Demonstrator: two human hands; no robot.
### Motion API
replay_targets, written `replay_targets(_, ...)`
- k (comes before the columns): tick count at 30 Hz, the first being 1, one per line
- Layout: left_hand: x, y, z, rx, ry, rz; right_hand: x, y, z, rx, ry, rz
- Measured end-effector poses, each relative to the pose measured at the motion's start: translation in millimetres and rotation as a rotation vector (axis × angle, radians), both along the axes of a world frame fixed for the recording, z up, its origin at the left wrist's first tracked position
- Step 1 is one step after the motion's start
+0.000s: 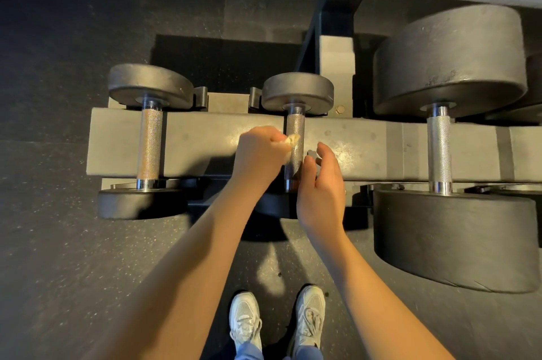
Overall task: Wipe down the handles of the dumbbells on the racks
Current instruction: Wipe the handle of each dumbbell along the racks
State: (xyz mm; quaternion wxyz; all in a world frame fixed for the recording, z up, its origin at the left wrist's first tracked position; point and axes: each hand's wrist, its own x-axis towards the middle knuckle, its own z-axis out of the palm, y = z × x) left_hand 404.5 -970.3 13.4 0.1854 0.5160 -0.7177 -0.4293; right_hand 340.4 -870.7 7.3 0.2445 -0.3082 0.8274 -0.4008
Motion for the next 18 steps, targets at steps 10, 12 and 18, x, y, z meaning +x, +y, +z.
replay_targets(10,1,4,-4,-0.005,0.041,0.087,1,-4,-1,0.01,-0.028,-0.03)
replay_targets(12,4,9,-5,0.041,-0.019,0.067,0,-4,-2,0.019,-0.031,-0.028)
replay_targets(18,17,10,0,0.104,-0.229,-0.16,1,-1,-1,0.035,0.04,0.056)
